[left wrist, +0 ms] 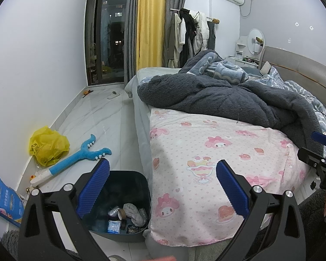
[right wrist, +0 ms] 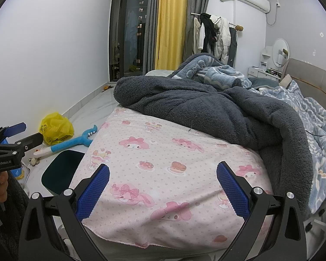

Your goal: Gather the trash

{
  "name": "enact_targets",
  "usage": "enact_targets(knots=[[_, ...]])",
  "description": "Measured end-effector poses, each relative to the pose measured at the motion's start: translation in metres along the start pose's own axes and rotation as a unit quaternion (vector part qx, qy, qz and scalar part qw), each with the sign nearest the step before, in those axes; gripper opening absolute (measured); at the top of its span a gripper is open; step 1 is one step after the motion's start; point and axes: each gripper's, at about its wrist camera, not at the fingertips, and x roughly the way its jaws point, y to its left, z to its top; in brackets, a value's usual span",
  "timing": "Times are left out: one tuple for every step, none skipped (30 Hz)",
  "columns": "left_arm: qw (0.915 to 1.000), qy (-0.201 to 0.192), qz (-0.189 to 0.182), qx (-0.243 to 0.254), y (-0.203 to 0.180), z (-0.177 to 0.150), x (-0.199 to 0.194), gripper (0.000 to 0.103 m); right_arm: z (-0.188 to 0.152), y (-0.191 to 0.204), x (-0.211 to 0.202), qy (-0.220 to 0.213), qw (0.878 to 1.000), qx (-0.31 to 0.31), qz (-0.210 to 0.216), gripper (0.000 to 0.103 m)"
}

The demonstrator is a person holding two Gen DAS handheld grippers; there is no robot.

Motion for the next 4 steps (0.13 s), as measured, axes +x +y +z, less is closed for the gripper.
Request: enact_targets(knots=[[1.0000,0.000,0.000,0.000,0.0012,0.0004,0.0008,0.100,0.0003,0.0009,0.0008,0.000,1.000,0.000,0.000,0.100],[1.0000,0.001,-0.001,0.000,0.0030,0.0007,0.0011,0.100,0.0004,0.0009,0.0009,0.000,1.000,0.000,0.000,0.100],[1.0000,0.001,0.000,0.000,0.0029,0.0006,0.0010,0.100,0.0003,0.0005,0.0007,0.000,1.000,0.000,0.000,0.100],[1.0000,0.001,0.000,0.001,0.0030,0.0003,0.0009,0.100,0.0004,0.0007,0.0009,0.000,1.000,-0.001,0.000,0.100]])
